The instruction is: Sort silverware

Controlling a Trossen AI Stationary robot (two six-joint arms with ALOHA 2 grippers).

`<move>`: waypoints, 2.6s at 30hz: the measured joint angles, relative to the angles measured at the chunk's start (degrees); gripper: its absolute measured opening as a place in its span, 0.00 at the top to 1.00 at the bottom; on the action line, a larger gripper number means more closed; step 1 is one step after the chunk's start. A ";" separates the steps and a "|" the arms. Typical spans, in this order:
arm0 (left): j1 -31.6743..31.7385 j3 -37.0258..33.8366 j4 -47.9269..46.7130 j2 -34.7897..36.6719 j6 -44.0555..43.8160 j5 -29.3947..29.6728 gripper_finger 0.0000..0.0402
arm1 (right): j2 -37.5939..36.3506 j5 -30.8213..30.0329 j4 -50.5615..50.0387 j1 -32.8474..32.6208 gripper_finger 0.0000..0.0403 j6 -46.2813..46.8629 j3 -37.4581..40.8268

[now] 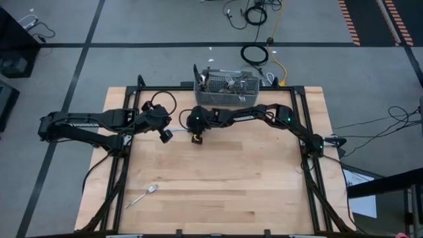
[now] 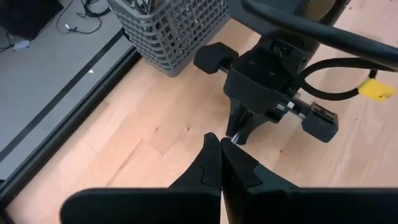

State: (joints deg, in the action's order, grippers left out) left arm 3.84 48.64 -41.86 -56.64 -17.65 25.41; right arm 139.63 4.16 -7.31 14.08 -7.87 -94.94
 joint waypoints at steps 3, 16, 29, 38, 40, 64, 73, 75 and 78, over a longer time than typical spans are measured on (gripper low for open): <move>0.00 0.00 -0.42 0.00 -0.04 0.00 1.00 | -0.34 -1.57 -0.14 -0.59 0.92 1.24 0.01; 0.00 0.00 -0.72 0.00 0.39 0.56 1.00 | -9.18 -6.16 -13.95 -2.67 0.99 0.87 1.20; 2.61 -16.93 30.36 -2.03 8.68 0.33 0.99 | -13.45 -7.43 -28.97 -3.67 1.00 -1.78 2.07; 9.24 -27.33 51.26 -11.76 12.96 -6.03 0.98 | -18.22 -7.23 -27.48 -7.10 1.00 0.54 11.42; 10.59 -28.02 57.18 -14.75 13.94 -13.64 0.99 | -20.35 -6.78 -26.83 -7.77 1.00 1.29 14.39; 13.40 -15.28 77.62 -48.55 20.11 -35.41 0.99 | -35.08 -7.15 -19.85 -9.39 1.00 -2.06 34.71; 12.87 -13.58 77.49 -54.52 17.68 -41.04 1.00 | -35.24 -6.67 -19.84 -9.33 1.00 -2.84 34.71; 12.87 -13.53 78.35 -55.44 16.61 -42.21 1.00 | -35.84 -4.95 -19.33 -9.30 1.00 -2.86 34.71; 12.87 -13.53 79.61 -56.15 15.23 -42.96 1.00 | -38.76 -3.71 -19.18 -9.33 0.98 -2.89 34.75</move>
State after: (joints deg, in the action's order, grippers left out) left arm 16.71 35.11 37.76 -112.79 -2.42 -17.55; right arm 100.87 0.45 -26.49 4.75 -10.75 -60.19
